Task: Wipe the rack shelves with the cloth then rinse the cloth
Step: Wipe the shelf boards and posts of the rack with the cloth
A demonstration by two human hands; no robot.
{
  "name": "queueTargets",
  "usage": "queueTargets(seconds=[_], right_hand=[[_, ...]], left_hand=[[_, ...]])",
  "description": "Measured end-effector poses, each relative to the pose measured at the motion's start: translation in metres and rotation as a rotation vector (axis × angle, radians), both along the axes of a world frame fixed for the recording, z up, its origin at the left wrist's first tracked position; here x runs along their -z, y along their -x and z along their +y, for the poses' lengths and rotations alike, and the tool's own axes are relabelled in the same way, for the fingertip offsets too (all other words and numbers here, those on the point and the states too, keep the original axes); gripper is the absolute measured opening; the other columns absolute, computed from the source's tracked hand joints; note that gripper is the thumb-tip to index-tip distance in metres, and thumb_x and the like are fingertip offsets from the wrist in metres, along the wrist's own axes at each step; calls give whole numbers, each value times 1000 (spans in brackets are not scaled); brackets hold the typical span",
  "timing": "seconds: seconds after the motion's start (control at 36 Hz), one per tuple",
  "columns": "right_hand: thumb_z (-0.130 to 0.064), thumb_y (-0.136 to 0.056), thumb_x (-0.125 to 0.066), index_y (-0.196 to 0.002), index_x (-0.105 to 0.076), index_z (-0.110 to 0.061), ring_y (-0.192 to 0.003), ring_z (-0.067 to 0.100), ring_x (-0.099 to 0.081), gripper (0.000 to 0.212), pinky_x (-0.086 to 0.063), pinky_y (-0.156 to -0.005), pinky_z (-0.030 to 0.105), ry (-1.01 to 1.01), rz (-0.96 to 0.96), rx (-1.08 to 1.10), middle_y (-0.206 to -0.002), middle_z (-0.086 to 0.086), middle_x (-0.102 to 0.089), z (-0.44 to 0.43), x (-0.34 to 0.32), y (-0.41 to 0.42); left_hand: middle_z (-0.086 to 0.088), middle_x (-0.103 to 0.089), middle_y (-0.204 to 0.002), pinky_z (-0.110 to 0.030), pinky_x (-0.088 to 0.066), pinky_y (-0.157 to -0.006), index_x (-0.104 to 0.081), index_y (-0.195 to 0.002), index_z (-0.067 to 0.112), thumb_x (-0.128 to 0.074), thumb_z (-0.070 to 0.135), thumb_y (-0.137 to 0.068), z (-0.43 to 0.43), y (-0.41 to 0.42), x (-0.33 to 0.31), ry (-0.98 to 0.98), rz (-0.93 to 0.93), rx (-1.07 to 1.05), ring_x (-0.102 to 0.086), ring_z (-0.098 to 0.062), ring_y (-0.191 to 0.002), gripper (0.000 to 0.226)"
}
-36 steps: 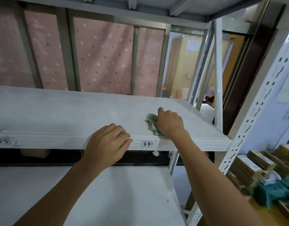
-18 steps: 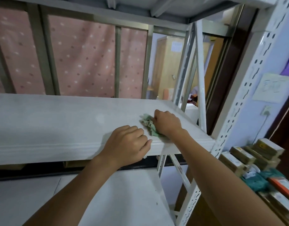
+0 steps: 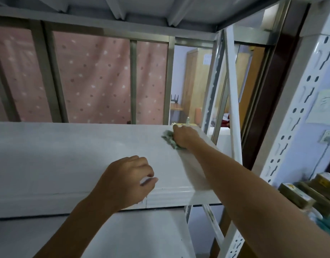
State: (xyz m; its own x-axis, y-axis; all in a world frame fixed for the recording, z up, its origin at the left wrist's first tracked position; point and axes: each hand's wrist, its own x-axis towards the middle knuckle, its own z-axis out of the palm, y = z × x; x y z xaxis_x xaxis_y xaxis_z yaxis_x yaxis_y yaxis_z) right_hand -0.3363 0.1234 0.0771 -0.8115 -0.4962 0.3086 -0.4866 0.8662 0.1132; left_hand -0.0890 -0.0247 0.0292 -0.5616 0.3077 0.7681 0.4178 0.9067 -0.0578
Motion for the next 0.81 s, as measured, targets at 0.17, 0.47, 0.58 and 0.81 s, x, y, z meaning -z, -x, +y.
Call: queueTargets(seconds=[0.17, 0.47, 0.58, 0.81], right_hand=[[-36, -101, -42, -112, -46, -16, -71, 31, -56, 23, -34, -61, 34, -47, -120, -596, -74, 5, -55, -57, 2, -90], [-37, -101, -42, -114, -48, -20, -67, 26, -49, 22, -43, -64, 36, -15, -102, -655, -72, 3, -55, -9, 3, -99], [-30, -103, -33, -114, -47, -14, -84, 36, -59, 24, -49, -73, 44, 21, -113, -240, -91, 18, -62, 6, 2, -33], [-22, -103, -33, -135, -45, -5, -116, 42, -56, 38, -46, -91, 46, -39, -87, 182, -129, 24, -57, -11, -8, 57]], left_hand=[[7, -60, -66, -34, -50, -50, -70, -63, 20, -60, 31, -87, 8, 7, -8, 29, -6, 3, -59, -17, -60, 28], [3, -61, -68, -29, -43, -56, -69, -67, 18, -76, 32, -89, 14, -7, -10, 96, 24, 177, -53, -18, -62, 27], [4, -67, -77, -35, -50, -53, -75, -76, 20, -76, 35, -90, 3, -7, -11, 52, -76, 214, -60, -19, -65, 21], [11, -72, -79, -29, -50, -70, -79, -78, 23, -79, 54, -83, -13, -4, -20, -38, -165, 193, -60, -11, -70, 32]])
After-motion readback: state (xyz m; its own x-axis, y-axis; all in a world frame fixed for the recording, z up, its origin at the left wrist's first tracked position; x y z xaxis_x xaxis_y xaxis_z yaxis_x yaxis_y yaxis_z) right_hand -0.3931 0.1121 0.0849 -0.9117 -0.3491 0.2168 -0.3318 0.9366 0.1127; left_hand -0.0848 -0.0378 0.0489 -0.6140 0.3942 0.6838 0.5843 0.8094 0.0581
